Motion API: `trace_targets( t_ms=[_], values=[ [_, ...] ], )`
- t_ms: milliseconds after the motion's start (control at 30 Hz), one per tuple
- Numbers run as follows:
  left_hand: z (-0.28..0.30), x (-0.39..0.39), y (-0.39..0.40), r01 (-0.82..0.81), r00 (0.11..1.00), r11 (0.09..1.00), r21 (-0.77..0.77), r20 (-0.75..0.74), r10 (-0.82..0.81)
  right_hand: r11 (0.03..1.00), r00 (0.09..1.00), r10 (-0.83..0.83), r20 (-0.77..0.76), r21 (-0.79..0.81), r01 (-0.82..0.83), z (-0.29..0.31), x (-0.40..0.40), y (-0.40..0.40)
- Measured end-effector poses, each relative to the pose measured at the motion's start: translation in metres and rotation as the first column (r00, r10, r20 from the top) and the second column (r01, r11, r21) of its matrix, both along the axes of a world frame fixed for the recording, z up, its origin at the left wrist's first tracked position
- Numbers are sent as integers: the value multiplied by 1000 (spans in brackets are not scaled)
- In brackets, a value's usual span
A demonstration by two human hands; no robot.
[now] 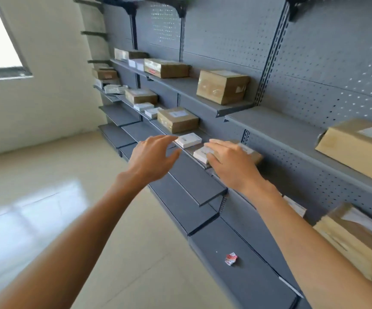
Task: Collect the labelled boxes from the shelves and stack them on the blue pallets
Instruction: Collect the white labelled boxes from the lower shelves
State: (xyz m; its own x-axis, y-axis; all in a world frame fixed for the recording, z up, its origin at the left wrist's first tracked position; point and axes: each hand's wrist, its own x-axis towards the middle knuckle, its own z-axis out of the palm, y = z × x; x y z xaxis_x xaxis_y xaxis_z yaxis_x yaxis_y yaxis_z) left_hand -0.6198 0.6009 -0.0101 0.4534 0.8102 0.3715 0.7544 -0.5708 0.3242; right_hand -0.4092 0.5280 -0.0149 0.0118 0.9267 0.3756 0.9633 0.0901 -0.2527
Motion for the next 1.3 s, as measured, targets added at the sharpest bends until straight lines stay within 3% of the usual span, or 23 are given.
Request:
trace_targets(
  t_ms=[267,567,900,1100,1300],
  values=[
    [-21,-60,96,-110,993,993,-50,39,112,994,992,110,-55,-17,-111,-7,-50,111],
    [-25,-61,219,-222,975,975,-28,24,223,971,965,239,-104,23,-238,-18,-53,264],
    [-8,-94,331,-387,919,922,19,-69,387,936,936,353,0,14,-353,-4,-86,419],
    [-10,-143,404,-457,888,889,10,-44,457,908,909,416,6,48,-416,-8,-134,509],
    [-11,-217,493,-485,874,874,10,17,485,907,906,420,56,-48,-418,-6,-199,610]
  ],
)
